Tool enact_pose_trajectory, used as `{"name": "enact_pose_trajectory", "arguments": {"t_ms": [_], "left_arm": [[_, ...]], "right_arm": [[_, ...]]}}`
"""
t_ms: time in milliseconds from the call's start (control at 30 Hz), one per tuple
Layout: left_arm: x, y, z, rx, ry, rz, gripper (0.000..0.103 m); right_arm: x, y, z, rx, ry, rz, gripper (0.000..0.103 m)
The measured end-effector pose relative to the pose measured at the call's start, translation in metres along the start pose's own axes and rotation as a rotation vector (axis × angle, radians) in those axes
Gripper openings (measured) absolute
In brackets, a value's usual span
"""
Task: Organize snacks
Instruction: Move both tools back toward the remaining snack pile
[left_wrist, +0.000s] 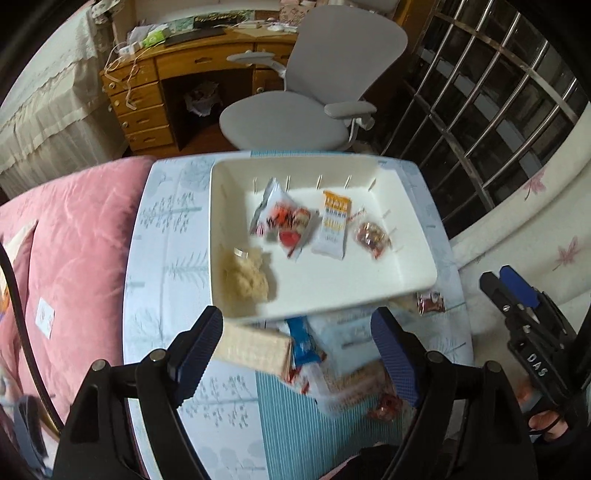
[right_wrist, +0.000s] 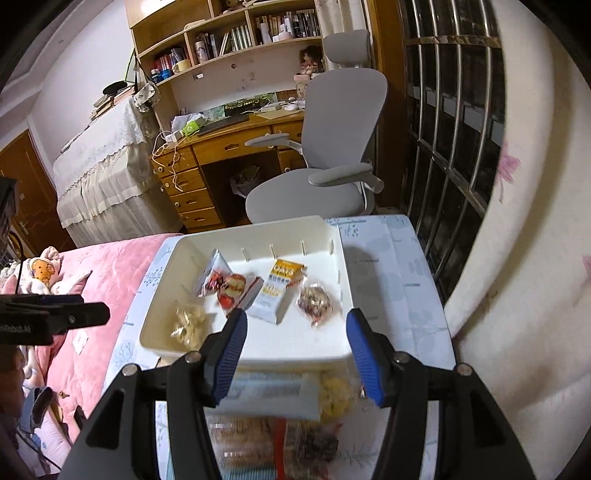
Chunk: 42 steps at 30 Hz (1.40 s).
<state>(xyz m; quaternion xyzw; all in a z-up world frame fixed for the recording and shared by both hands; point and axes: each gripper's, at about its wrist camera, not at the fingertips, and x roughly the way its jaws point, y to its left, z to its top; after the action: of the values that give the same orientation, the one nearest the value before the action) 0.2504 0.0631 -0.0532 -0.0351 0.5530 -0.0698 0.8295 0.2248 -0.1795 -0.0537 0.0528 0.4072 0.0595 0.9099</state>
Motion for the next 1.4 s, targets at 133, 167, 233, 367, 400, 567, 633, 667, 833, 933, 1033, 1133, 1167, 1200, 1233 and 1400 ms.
{"name": "enact_pose_trajectory", "arguments": {"t_ms": [133,167,233,367,400,567,633,667,833,933,1033,1133,1167,1200,1233,1400], "left_arm": [[-0.003,-0.01,-0.031,-0.008,0.018,0.023,0.081],[-0.003,-0.012,-0.041,-0.014,0.025,0.028,0.081],[-0.004,-0.015,-0.058,-0.021,0.031,0.032,0.081],[-0.004,-0.028,-0.096,-0.025,0.059,0.057,0.081],[-0.003,-0.031,-0.105,-0.032,0.07,0.062,0.081],[0.005,-0.037,-0.147,-0.096,0.121,0.083,0.081],[0.007,-0.036,-0.163,-0.122,0.138,0.091,0.081],[0.008,-0.035,-0.169,-0.131,0.146,0.094,0.081],[0.012,-0.028,-0.198,-0.172,0.183,0.122,0.081],[0.017,-0.02,-0.206,-0.196,0.202,0.131,0.081],[0.024,-0.01,-0.209,-0.205,0.223,0.152,0.081],[0.031,-0.001,-0.207,-0.18,0.245,0.181,0.081],[0.033,0.001,-0.206,-0.166,0.248,0.183,0.082],[0.035,0.004,-0.204,-0.143,0.252,0.183,0.082],[0.036,0.006,-0.203,-0.129,0.255,0.182,0.082],[0.046,0.021,-0.191,-0.015,0.276,0.197,0.082]], "right_arm": [[-0.012,-0.009,-0.015,0.01,0.016,0.021,0.056],[-0.015,-0.011,-0.019,0.011,0.021,0.025,0.056],[-0.019,-0.014,-0.028,0.012,0.034,0.036,0.056],[-0.025,-0.025,-0.046,0.028,0.081,0.072,0.056],[-0.026,-0.027,-0.051,0.031,0.093,0.081,0.056],[-0.027,-0.037,-0.071,0.031,0.15,0.115,0.056],[-0.025,-0.04,-0.082,0.035,0.178,0.128,0.056],[-0.024,-0.041,-0.086,0.04,0.192,0.135,0.056],[-0.016,-0.047,-0.111,0.098,0.28,0.182,0.056],[-0.01,-0.051,-0.123,0.136,0.329,0.198,0.056],[-0.004,-0.056,-0.135,0.182,0.377,0.201,0.056],[0.001,-0.06,-0.147,0.235,0.414,0.194,0.056],[0.002,-0.061,-0.15,0.25,0.422,0.19,0.056],[0.003,-0.062,-0.154,0.272,0.434,0.183,0.056],[0.004,-0.063,-0.157,0.295,0.443,0.177,0.056],[0.01,-0.067,-0.172,0.454,0.466,0.142,0.056]]}}
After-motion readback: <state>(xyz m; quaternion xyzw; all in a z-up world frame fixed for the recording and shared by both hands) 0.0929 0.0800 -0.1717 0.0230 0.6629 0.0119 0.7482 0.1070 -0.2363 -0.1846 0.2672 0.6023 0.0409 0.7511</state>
